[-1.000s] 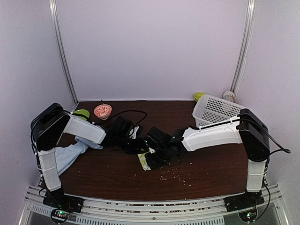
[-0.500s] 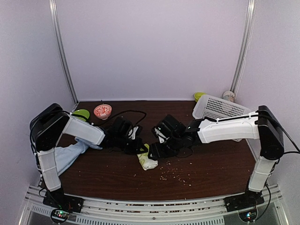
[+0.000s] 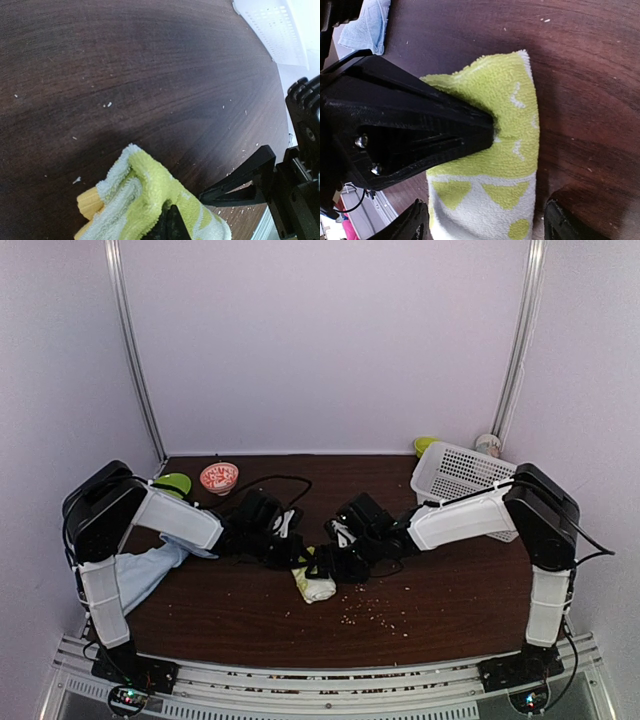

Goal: Roll the towels
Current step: Roll the towel from the center of the board.

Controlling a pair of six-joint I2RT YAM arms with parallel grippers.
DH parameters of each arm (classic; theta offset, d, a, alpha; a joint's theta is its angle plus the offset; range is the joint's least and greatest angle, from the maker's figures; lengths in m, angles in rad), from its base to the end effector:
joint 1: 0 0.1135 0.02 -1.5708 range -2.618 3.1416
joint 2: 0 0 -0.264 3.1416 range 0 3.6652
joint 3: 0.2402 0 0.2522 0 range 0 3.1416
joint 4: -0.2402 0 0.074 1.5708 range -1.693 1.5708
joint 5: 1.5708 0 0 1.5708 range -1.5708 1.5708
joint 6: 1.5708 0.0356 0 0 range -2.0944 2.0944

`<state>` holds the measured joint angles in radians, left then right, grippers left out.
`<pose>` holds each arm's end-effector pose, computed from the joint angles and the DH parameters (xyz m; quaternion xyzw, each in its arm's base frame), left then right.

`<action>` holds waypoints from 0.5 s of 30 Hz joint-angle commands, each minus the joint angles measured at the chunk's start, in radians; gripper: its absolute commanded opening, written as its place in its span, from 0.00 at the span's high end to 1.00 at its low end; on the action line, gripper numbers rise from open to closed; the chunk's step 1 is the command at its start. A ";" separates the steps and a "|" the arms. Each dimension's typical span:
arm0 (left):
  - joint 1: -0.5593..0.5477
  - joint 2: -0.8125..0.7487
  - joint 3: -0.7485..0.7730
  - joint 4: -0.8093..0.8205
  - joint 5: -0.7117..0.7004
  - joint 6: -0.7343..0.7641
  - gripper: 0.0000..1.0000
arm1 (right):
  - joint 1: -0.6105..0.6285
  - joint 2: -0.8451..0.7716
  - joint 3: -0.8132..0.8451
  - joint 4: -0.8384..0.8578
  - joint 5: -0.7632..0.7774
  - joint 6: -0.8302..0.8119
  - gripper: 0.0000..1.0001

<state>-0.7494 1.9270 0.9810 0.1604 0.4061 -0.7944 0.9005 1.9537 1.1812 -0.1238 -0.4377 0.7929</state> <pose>0.2682 -0.2688 0.1219 0.0568 0.9064 -0.3949 0.1386 0.2381 0.3246 0.1474 -0.1213 0.9160 0.3777 0.0605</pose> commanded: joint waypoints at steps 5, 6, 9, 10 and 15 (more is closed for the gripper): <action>0.012 0.022 -0.050 -0.133 -0.051 0.011 1.00 | 0.020 0.085 0.059 -0.066 -0.010 0.006 0.21; 0.012 0.022 -0.050 -0.133 -0.050 0.011 1.00 | 0.027 0.095 0.072 -0.085 -0.003 0.005 0.21; 0.012 0.021 -0.048 -0.129 -0.045 0.009 1.00 | 0.043 0.133 0.090 -0.118 0.018 0.021 0.25; 0.012 0.020 -0.048 -0.128 -0.044 0.009 1.00 | 0.049 0.148 0.092 -0.123 0.025 0.030 0.26; 0.011 0.015 -0.048 -0.131 -0.044 0.009 1.00 | 0.078 0.207 0.100 -0.139 0.031 0.049 0.40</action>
<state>-0.7437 1.9217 0.9741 0.1585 0.4046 -0.7948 0.9428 2.0537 1.3064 -0.1535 -0.4355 0.8181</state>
